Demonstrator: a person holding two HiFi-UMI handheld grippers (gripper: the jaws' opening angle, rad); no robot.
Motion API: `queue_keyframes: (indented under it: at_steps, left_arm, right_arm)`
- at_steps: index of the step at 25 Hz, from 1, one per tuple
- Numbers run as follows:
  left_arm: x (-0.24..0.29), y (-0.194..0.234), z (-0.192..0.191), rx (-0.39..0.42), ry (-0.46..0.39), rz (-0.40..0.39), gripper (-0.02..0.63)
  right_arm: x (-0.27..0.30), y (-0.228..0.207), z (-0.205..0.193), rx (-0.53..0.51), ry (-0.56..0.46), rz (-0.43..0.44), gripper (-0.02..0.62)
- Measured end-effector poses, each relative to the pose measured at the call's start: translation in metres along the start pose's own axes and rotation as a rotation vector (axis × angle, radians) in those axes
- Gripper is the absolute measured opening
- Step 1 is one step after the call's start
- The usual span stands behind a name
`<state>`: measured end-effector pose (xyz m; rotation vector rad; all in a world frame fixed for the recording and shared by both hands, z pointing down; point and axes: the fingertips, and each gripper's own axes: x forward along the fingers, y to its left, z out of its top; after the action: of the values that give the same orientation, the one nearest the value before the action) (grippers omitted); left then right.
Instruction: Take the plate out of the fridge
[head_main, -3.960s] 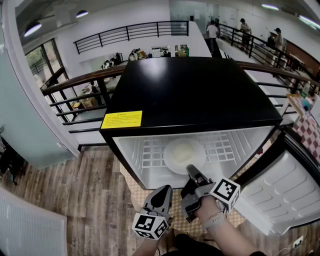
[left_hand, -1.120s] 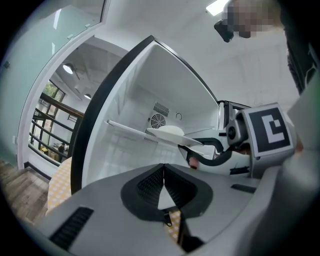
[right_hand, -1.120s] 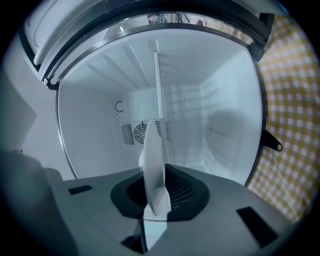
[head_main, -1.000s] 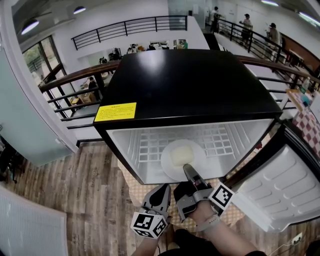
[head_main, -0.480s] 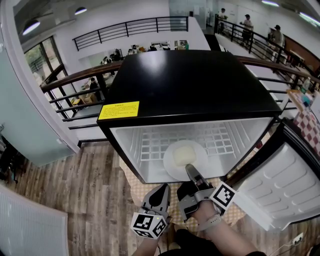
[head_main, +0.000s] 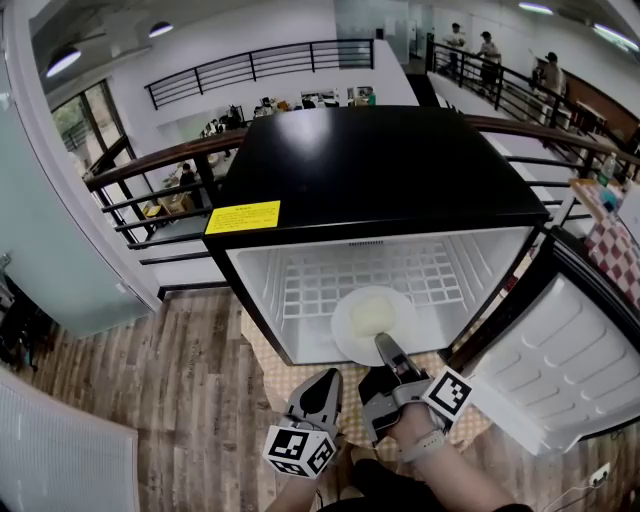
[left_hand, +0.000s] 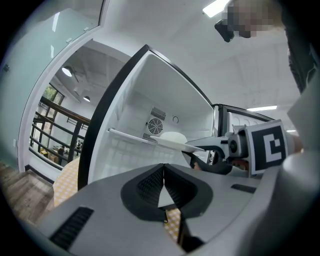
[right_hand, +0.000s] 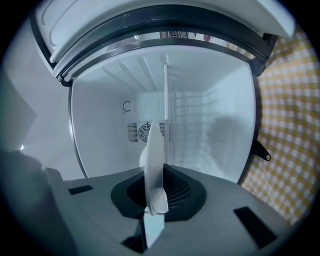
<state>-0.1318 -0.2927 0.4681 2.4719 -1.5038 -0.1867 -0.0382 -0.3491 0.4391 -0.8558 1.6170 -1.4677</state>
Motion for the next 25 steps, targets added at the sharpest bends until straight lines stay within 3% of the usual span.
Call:
queue_keyframes:
  at_steps: [25]
  left_arm:
    - [-0.04,-0.03,0.007,0.022,-0.007,-0.019,0.008]
  right_arm:
    - [-0.052,0.004,-0.014,0.004,-0.01,0.001,0.046]
